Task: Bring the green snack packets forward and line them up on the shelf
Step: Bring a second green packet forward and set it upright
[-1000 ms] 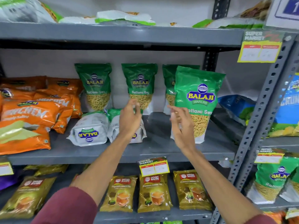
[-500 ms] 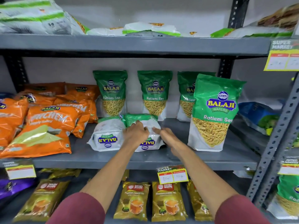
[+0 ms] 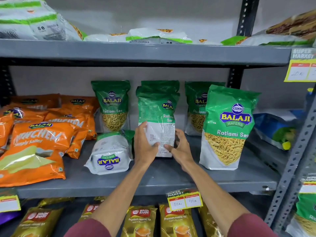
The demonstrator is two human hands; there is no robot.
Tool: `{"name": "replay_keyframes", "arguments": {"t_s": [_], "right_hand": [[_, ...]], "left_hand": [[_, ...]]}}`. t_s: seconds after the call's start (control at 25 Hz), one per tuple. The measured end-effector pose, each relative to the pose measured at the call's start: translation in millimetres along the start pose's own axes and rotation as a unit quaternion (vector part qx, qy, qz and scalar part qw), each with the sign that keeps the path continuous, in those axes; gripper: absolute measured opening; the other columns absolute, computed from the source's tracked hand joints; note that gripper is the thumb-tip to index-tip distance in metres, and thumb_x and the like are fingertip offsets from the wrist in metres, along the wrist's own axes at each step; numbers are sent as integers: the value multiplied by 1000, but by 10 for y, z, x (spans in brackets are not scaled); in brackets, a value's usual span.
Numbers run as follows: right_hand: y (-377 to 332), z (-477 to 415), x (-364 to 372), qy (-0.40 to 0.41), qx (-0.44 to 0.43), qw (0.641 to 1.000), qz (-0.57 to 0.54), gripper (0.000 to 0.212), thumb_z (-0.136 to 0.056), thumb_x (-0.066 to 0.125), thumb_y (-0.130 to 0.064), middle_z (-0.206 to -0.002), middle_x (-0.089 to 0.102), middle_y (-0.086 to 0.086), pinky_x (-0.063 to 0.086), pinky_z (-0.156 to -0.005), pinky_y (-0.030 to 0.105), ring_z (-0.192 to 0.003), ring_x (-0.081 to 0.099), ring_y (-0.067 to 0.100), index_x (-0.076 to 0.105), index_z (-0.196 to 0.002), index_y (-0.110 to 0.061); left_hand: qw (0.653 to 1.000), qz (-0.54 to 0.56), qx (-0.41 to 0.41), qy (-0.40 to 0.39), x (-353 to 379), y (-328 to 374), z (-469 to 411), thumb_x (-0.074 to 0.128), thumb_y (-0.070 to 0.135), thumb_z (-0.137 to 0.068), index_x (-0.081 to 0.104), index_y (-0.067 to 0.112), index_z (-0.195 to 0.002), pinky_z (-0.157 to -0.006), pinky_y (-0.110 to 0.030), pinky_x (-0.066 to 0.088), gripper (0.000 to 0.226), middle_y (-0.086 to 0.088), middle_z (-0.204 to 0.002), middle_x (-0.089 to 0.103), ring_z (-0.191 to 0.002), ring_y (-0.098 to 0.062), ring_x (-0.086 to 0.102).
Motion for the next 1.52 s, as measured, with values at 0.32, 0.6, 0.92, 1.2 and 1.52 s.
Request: {"name": "replay_keyframes", "arguments": {"t_s": [0.32, 0.6, 0.92, 1.2, 1.52], "right_hand": [[115, -292, -68, 40, -36, 997, 61, 70, -76, 75, 9, -125, 61, 4, 51, -103, 40, -119, 60, 21, 40, -127, -23], [238, -291, -107, 57, -1, 998, 28, 75, -72, 83, 3, -124, 64, 3, 53, -100, 38, -113, 62, 17, 43, -130, -24], [-186, 132, 159, 35, -92, 987, 127, 60, -65, 81, -16, -110, 59, 1, 54, -78, 26, -98, 63, 13, 47, -113, -27], [-439, 291, 598, -87, -163, 976, 117, 37, -82, 68, -9, -92, 73, -22, 48, -70, 9, -84, 68, -1, 71, -115, -25], [234, -319, -68, 18, 83, 996, 28, 58, -104, 51, -28, -143, 50, 4, 37, -98, 26, -123, 49, 13, 24, -155, -23]], "left_hand": [[998, -10, 47, -28, 391, -194, -191, 70, -10, -68, 39, 18, -141, -107, -9, 29, 84, 14, -125, 33, -130, -17, 45], [998, -34, 36, -31, 357, -170, -112, 69, -1, -75, 41, 21, -137, -99, -19, 37, 72, -4, -130, 36, -123, -21, 46], [991, 109, -67, -43, 250, -235, -107, 72, 57, -76, 47, 23, -123, -89, -15, 49, 63, 12, -113, 60, -101, 2, 63], [968, 150, -198, -18, 202, -636, -348, 61, 47, -90, 61, 15, -113, -99, -43, 50, 40, -12, -118, 64, -110, -30, 63], [923, 210, -310, 92, 200, -943, -350, 45, 51, -98, 55, 6, -126, -87, -34, 42, 54, -20, -129, 62, -118, -37, 59]]}}
Point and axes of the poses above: each hand's wrist, its own z-axis away from the middle knuckle, its own x-axis out of the palm, y = z × x, the point moved 10 cm from there along -z, towards the middle knuckle
